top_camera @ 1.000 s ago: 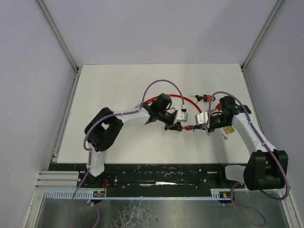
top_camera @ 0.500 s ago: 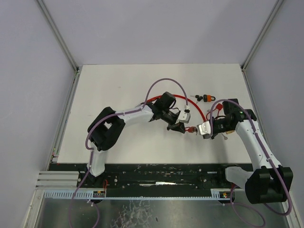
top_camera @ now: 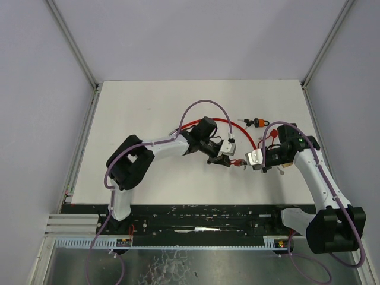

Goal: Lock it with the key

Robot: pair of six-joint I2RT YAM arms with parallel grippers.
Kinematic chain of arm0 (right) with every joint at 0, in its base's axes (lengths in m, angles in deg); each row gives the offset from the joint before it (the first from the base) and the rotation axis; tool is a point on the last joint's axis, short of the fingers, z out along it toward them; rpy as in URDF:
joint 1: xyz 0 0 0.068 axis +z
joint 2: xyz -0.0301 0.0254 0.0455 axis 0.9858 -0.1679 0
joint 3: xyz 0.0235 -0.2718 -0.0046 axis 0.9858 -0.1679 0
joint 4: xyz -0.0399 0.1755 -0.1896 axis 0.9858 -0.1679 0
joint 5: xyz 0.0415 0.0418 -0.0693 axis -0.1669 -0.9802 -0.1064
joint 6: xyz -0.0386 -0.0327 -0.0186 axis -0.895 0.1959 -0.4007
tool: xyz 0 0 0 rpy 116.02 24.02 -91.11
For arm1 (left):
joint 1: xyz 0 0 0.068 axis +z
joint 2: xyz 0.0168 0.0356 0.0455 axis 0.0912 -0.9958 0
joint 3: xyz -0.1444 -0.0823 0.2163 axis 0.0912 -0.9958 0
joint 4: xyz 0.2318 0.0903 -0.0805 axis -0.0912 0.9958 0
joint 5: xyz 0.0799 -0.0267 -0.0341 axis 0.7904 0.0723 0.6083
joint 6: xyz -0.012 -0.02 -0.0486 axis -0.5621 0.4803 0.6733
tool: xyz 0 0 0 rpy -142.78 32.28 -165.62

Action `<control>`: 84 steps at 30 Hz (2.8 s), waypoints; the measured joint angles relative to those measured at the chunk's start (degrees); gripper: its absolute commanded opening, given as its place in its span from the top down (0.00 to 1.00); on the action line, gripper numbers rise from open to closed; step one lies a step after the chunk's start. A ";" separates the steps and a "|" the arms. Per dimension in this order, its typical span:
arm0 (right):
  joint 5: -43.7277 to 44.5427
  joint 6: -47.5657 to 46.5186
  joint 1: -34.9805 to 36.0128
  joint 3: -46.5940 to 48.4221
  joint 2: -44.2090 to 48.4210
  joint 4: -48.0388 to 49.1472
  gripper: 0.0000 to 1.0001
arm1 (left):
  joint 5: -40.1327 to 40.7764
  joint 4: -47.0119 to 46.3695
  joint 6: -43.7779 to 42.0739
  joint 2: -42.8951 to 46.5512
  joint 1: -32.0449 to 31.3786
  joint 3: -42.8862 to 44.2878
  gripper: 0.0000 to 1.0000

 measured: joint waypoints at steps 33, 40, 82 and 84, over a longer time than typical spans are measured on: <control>-6.14 -0.04 -5.64 1.07 -0.39 -5.03 1.00 | 7.34 -8.96 2.80 4.83 0.61 -7.10 1.00; -6.10 -1.03 -5.70 1.49 -0.39 -6.29 1.00 | 6.69 -3.91 1.49 3.61 1.14 -5.07 1.00; -3.89 14.88 0.81 -4.74 -2.97 11.93 0.79 | 6.19 -1.90 2.14 2.80 0.20 -4.44 1.00; -3.30 13.68 1.11 -4.74 -3.30 11.34 0.84 | 6.01 -1.73 2.12 2.78 0.20 -4.35 1.00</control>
